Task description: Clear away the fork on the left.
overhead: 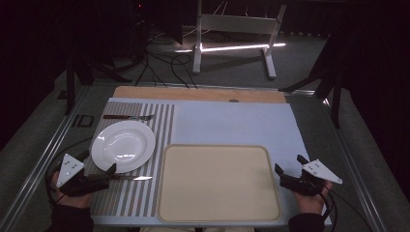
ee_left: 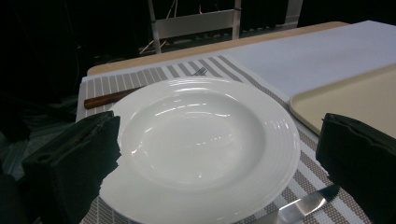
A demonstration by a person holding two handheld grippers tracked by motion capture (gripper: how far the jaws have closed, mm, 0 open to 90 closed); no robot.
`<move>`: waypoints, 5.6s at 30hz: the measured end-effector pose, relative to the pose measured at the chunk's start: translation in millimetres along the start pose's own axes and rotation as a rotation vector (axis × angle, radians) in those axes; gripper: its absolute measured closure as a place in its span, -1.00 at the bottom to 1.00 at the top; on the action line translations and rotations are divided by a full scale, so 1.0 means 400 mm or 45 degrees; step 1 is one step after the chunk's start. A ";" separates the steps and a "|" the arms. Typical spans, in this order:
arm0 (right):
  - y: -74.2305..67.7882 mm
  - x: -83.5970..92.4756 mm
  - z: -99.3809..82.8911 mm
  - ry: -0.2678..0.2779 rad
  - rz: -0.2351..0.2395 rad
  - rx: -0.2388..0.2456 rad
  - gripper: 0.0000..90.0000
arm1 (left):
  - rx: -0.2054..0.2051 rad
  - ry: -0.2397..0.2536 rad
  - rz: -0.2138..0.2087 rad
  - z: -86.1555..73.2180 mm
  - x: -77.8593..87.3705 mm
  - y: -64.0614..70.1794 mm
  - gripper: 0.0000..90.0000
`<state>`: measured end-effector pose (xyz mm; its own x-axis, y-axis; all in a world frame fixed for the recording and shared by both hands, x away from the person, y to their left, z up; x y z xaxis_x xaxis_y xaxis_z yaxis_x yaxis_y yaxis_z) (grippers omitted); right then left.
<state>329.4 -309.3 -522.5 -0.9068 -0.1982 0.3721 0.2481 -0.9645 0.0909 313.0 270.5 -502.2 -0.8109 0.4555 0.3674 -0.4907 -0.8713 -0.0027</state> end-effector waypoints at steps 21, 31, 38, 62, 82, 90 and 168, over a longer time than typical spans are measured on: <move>-0.004 -0.002 -0.001 0.004 0.008 -0.010 -0.80 | -0.058 -0.043 0.027 0.034 -0.031 -0.081 -1.00; -0.003 0.000 0.000 0.010 0.004 -0.015 -0.80 | -0.053 -0.027 0.048 0.058 -0.039 -0.111 -1.00; -0.002 0.001 0.001 0.014 0.007 -0.020 -0.80 | -0.056 -0.033 0.054 0.070 -0.057 -0.131 -1.00; 0.002 0.001 -0.001 0.013 0.007 -0.028 -0.80 | -0.065 -0.139 0.078 0.106 -0.164 -0.234 -1.00; 0.009 -0.003 -0.019 -0.007 -0.013 -0.057 -0.80 | -0.042 -0.239 0.020 0.129 -0.266 -0.342 -1.00; 0.008 0.000 -0.021 -0.015 -0.033 -0.057 -0.80 | -0.047 -0.277 0.002 0.127 -0.308 -0.378 -1.00; 0.029 0.016 -0.032 -0.030 -0.091 -0.085 -0.80 | -0.024 -0.760 -0.168 -0.013 -0.539 -0.415 -0.43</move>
<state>322.0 -324.2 -530.9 -0.9130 -0.1255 0.3883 0.1593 -0.9856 0.0560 567.6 317.8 -586.0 -0.4268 0.3738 0.8235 -0.5851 -0.8085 0.0638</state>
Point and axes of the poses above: each handheld gripper's, and its own axes: x roughly backward along the jaws, z roughly out of its top, y roughly to its right, the point moved 9 cm from there along -x, roughly forward along the jaws, and after that the axes turned 7 degrees about -z, right-handed, at the moved point
